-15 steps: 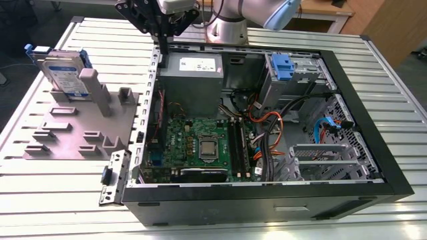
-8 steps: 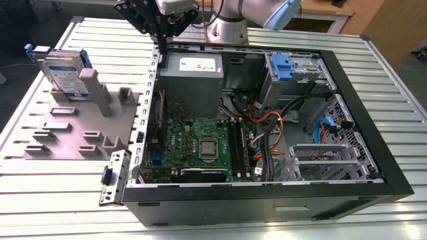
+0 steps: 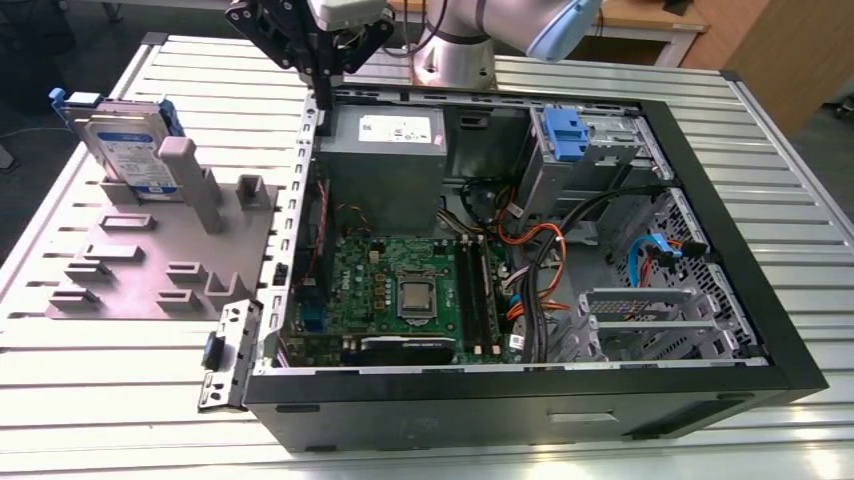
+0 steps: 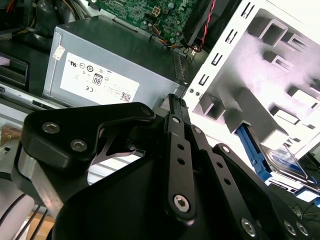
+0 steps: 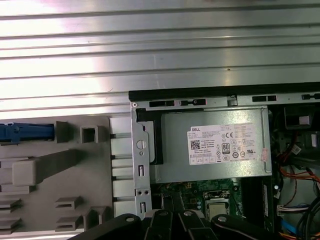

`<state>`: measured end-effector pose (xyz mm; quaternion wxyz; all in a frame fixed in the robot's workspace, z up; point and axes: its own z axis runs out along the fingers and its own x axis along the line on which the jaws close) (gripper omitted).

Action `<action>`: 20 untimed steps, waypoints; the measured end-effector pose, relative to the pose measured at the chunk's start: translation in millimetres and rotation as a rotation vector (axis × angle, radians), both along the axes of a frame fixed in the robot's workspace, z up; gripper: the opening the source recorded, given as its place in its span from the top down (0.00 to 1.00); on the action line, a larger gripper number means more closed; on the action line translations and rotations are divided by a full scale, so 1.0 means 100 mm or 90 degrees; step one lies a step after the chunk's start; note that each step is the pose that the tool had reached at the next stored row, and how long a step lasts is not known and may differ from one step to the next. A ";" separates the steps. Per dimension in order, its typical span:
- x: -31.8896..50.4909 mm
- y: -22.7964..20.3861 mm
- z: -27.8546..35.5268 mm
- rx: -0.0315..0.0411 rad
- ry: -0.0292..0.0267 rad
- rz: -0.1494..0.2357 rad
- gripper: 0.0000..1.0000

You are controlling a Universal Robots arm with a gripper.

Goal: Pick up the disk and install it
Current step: 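Reach for the disk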

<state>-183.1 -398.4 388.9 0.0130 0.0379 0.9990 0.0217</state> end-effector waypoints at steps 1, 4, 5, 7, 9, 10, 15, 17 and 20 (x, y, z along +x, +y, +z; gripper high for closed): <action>-0.001 0.000 -0.001 0.0000 0.0000 0.000 0.89; -0.005 0.000 -0.003 0.0000 0.0000 0.000 0.89; -0.033 0.000 -0.023 0.0001 0.0005 0.000 0.89; -0.058 0.000 -0.048 0.0000 0.0016 0.000 0.89; -0.062 0.000 -0.050 0.0000 0.0016 0.000 0.89; -0.063 0.000 -0.050 0.0000 0.0016 0.000 0.89; -0.066 0.000 -0.057 0.0000 0.0022 0.000 0.89; -0.071 0.000 -0.060 0.0000 0.0022 0.000 0.89; -0.074 0.000 -0.061 0.0000 0.0022 0.000 0.89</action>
